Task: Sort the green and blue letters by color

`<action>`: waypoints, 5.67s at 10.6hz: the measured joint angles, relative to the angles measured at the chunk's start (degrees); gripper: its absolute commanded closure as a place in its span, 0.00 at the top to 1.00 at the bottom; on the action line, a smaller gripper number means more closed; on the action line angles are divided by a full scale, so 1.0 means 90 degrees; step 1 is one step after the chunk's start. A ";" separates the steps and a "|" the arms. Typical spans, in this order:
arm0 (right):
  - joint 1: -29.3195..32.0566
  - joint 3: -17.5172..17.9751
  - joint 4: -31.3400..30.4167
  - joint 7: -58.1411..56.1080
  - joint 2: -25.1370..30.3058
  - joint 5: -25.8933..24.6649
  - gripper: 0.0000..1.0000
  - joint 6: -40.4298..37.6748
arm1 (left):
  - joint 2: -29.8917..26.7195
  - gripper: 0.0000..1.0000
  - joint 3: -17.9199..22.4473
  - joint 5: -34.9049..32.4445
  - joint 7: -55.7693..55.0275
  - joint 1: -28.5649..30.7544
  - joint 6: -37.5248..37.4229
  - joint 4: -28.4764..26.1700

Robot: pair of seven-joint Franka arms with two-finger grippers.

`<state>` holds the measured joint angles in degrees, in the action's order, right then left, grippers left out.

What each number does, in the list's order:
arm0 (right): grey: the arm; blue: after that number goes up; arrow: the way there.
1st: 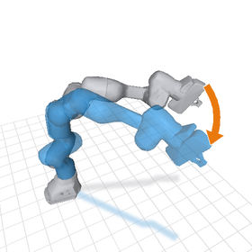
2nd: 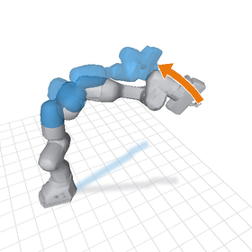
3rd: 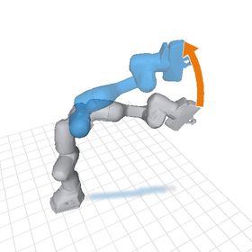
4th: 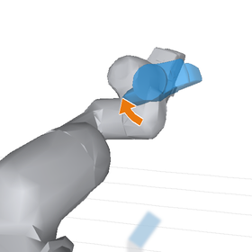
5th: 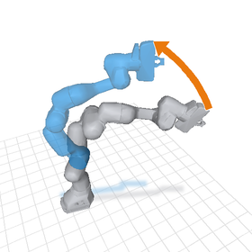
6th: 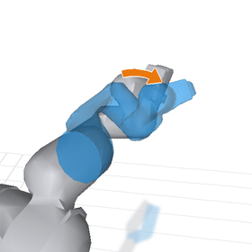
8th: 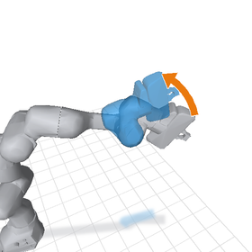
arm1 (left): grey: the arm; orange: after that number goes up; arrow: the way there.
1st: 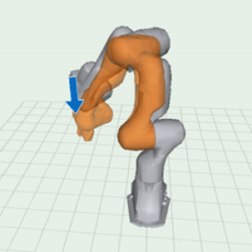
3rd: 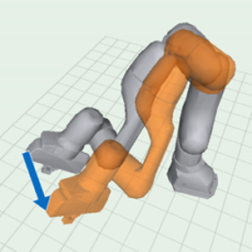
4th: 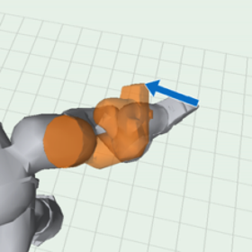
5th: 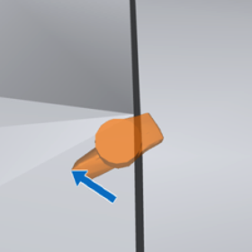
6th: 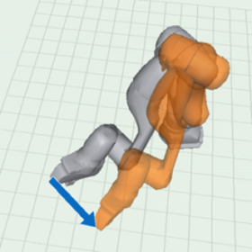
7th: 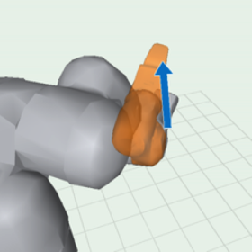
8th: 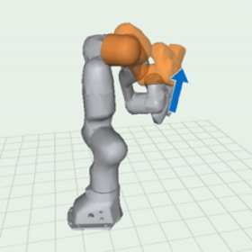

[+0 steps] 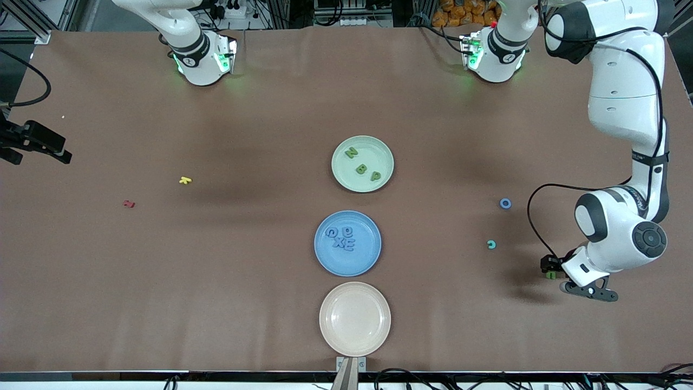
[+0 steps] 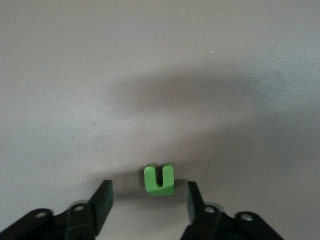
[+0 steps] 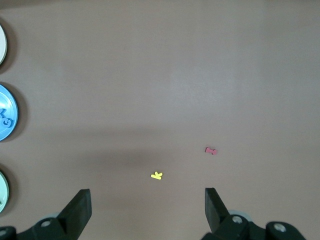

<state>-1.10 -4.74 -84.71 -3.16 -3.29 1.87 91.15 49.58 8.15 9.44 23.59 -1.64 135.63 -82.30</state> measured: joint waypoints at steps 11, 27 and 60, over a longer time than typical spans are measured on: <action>0.0014 0.0011 -0.0002 0.0000 -0.0133 0.0000 1.00 0.0003 | 0.0038 0.00 0.0052 0.0002 0.0000 -0.0187 -0.0110 0.0153; 0.0030 0.0019 -0.0001 0.0000 -0.0143 0.0000 1.00 0.0008 | -0.1655 0.00 -0.1356 0.0124 -0.4962 -0.1922 -0.2377 -0.0439; 0.0047 0.0022 -0.0001 0.0000 -0.0209 -0.0007 1.00 0.0132 | -0.3320 1.00 -0.3390 -0.1686 -0.7728 -0.1221 -0.1141 -0.2426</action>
<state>-0.68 -4.54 -84.71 -3.16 -5.17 1.81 92.34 19.70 -22.37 -5.74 -45.97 -12.62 125.36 -104.14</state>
